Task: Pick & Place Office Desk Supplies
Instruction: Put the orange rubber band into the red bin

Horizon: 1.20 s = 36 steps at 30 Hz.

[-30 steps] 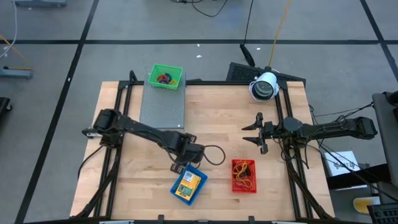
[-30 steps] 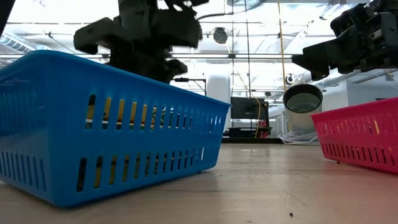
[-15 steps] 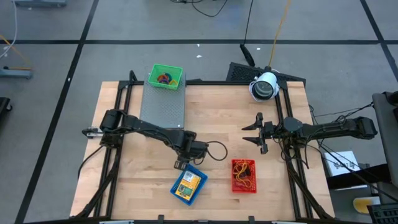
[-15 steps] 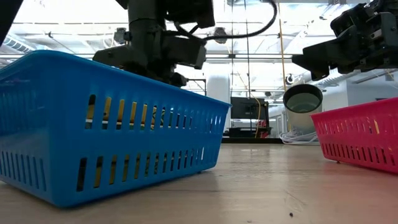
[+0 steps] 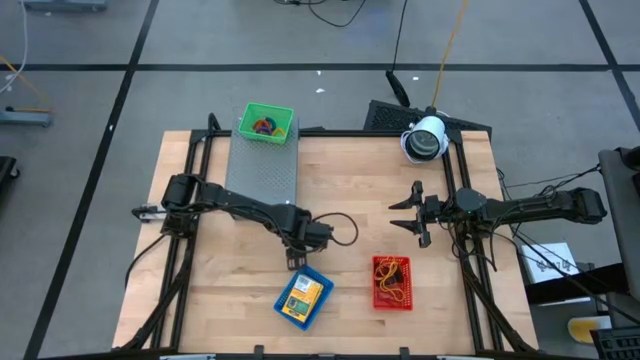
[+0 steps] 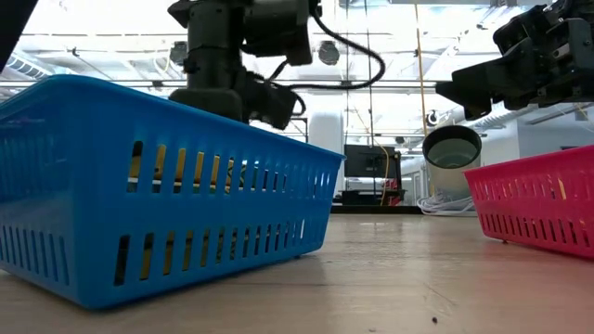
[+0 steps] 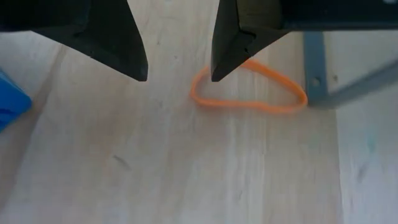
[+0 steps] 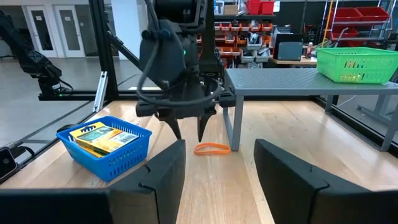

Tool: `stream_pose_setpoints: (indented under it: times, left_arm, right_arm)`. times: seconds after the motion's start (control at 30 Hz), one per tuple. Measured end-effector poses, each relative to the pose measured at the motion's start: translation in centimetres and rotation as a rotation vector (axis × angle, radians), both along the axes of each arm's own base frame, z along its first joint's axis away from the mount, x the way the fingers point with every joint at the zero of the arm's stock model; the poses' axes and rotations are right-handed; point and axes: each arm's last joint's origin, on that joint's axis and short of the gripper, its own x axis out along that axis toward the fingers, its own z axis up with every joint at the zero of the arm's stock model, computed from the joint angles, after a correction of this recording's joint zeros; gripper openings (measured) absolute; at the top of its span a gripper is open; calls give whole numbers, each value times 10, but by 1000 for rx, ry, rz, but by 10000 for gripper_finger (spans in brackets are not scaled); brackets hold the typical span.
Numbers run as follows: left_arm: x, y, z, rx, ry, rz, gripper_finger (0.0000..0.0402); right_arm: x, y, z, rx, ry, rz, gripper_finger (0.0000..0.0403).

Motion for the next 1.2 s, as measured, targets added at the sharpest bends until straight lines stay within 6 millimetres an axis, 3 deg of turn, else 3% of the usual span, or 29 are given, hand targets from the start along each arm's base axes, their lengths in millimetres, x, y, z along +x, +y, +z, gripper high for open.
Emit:
stream_pose_setpoints:
  times: [0.4, 0.67, 0.9, 1.03, 1.2]
  left_arm:
    - [-2, 1, -11, 26, -32, 188, 186]
    - [-7, -7, -28, -19, -78, 236, 186]
    - [-7, -10, -32, -28, -114, 258, 183]
    - [-6, -10, -32, -44, -120, 257, 136]
    - [-6, -12, -33, -61, -113, 255, 22]
  right_arm:
    - [0, 0, 0, 0, 0, 0, 181]
    - [0, 0, 0, 0, 0, 0, 181]
    - [0, 0, 0, 0, 0, 0, 181]
    - [0, 0, 0, 0, 0, 0, 181]
    - [0, 0, 0, 0, 0, 0, 181]
